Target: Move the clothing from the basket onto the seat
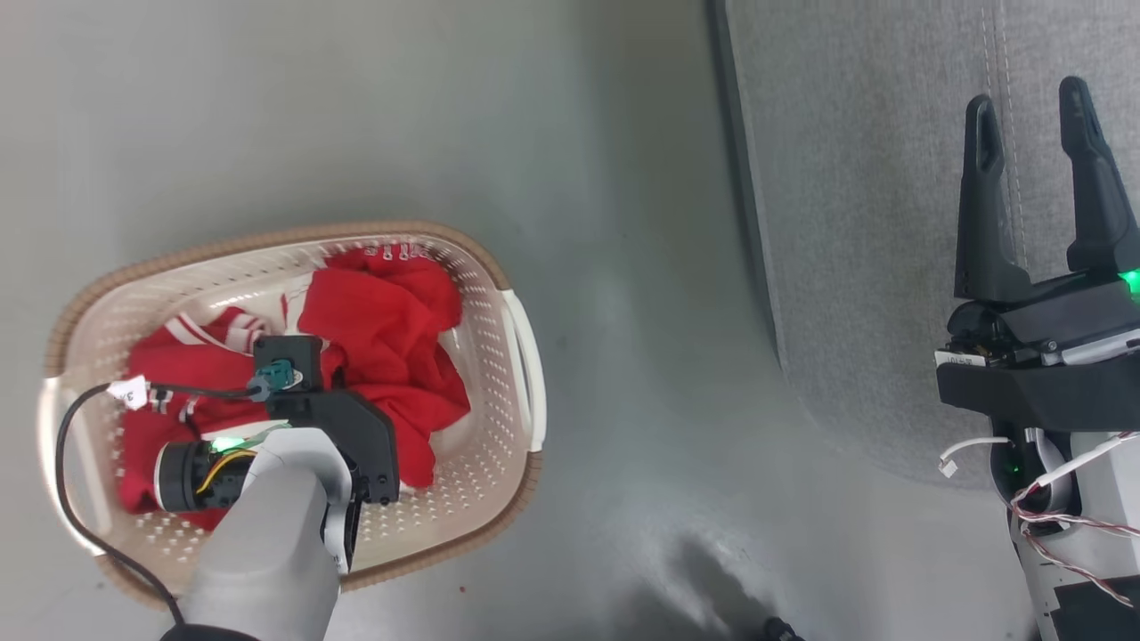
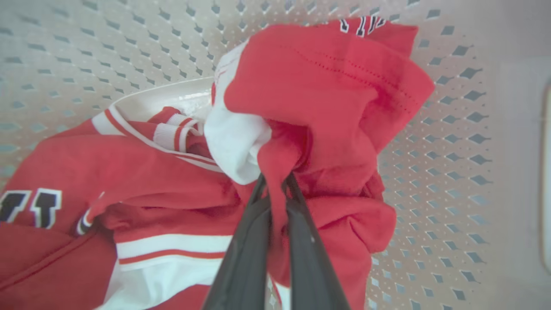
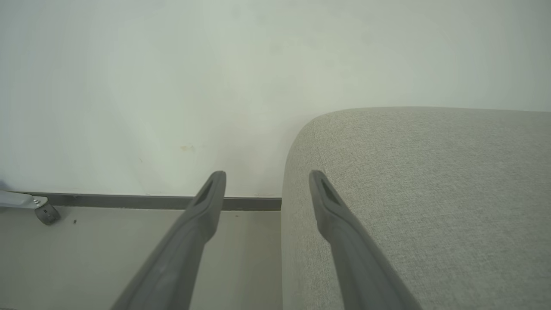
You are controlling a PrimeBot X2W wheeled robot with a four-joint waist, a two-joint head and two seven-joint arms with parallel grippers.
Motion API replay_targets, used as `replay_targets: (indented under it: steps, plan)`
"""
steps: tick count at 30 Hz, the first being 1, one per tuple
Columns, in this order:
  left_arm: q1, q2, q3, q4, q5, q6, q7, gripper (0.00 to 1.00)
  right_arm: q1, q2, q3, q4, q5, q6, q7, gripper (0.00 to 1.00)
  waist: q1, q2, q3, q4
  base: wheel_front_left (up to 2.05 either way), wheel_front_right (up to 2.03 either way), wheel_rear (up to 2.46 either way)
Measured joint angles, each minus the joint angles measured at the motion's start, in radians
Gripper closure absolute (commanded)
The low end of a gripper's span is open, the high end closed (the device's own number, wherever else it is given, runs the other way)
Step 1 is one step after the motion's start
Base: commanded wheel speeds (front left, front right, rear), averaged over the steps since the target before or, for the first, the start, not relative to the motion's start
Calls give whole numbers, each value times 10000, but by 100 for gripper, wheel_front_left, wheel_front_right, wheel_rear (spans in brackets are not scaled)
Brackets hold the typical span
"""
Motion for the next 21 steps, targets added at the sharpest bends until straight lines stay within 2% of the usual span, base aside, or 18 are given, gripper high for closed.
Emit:
replay_targets:
  steps: [5,12,21]
  plan:
    - [235,-19,-48,-46,-115,-67,-299,100,180,-136,-105,270,-69,33,0,0,-1,0,-373,244,0,0,0]
    - [848,-27,-612,-763,-652,-299,-882,100,416,-203,-125,913,-105,117,2,0,-1,0,-1143,689,0,0,0]
    - [1622,-38,-1149,-1599,-1279,-395,-1407,100,1110,-274,-169,1551,-251,128,2,0,-1,-1,-2349,1235,0,0,0]
